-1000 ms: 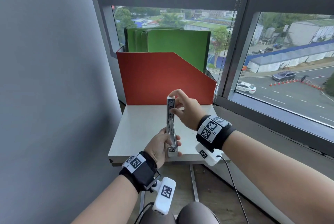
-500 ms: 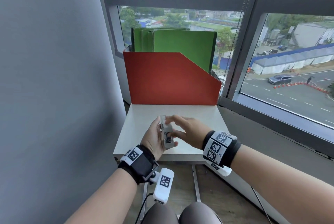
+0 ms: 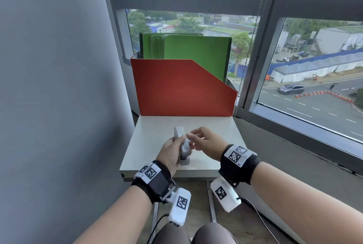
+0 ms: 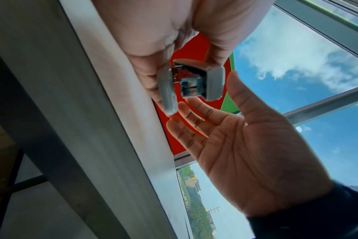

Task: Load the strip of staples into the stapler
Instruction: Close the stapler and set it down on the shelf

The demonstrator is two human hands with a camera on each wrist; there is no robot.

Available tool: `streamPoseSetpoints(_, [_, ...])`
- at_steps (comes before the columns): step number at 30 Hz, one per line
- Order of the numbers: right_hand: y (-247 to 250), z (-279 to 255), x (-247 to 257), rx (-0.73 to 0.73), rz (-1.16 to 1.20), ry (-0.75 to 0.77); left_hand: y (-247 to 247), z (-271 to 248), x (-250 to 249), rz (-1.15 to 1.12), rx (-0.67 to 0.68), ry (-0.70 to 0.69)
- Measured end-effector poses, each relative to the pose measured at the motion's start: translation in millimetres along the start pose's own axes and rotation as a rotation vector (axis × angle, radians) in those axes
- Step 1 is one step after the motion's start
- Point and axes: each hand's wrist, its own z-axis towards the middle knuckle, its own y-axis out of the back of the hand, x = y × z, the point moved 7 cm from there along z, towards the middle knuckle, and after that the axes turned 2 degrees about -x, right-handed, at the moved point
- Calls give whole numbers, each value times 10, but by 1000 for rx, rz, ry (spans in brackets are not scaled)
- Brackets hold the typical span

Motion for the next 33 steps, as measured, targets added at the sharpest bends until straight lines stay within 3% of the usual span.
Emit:
streamPoseSetpoints(3, [-102,-10,-19,64,-24,-45,48,14,48,41,-26,11])
streamPoseSetpoints(9, [-258,-101,-39,153,226,-126,66,11,74,56,-17,15])
streamPoseSetpoints(17, [-313,-113,-29,126,490,-206,63,27,-27,160,9,-28])
streamPoseSetpoints(20, [-308,3,62,102,533,-190,129,86,-247,350,21,-119])
streamPoseSetpoints(23, [-361,192,120,53,525,-173,325,219,-415,494,-9,-223])
streamPoseSetpoints(26, [-510,421,125,35,482,-135,609,408,-402,572,-72,-221])
streamPoseSetpoints(33, [-880,856,81,27,351,-99,906,624,-475,484,-168,-224])
